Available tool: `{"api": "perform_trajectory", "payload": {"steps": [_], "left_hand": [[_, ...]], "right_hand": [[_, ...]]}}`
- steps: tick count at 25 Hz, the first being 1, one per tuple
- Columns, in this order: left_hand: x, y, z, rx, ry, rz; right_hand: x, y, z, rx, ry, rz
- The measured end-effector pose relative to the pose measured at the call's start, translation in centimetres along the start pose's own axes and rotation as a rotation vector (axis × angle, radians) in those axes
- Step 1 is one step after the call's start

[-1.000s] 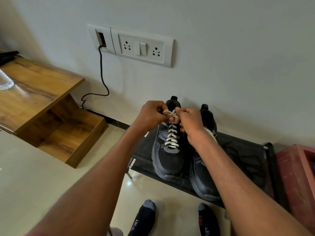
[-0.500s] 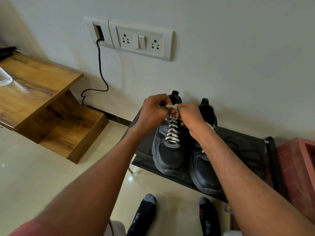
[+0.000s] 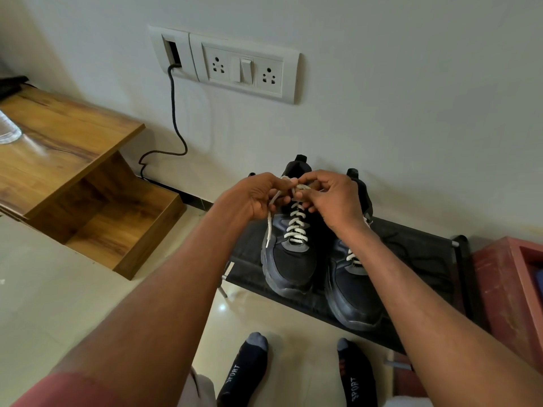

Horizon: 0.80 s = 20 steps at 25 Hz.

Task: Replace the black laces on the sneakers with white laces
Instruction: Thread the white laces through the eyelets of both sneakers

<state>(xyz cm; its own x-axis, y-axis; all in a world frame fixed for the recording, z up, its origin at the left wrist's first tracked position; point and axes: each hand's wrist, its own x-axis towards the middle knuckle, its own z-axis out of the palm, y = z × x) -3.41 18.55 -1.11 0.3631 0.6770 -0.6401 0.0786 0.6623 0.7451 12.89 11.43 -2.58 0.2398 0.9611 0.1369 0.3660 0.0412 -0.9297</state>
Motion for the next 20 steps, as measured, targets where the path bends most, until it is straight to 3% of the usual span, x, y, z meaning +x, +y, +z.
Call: {"api": "perform_trajectory", "payload": {"steps": [7, 11, 13, 17, 20], "left_hand": [[-0.9, 0.1, 0.2, 0.045, 0.002, 0.086], [-0.5, -0.1, -0.1, 0.041, 0.106, 0.157], [-0.3, -0.4, -0.7, -0.043, 0.147, 0.097], [0.7, -1.6, -1.8, -0.250, 0.245, -0.024], [1.1, -2.2, -1.7, -0.080, 0.310, 0.078]], "right_hand": [[-0.2, -0.2, 0.3, -0.039, 0.065, 0.043], [-0.1, -0.7, 0.3, -0.315, 0.270, 0.035], [-0.2, -0.7, -0.2, -0.359, 0.343, 0.160], [-1.0, -1.5, -0.2, 0.208, 0.459, 0.520], [-1.0, -2.1, 0.4, 0.537, 0.362, 0.605]]}}
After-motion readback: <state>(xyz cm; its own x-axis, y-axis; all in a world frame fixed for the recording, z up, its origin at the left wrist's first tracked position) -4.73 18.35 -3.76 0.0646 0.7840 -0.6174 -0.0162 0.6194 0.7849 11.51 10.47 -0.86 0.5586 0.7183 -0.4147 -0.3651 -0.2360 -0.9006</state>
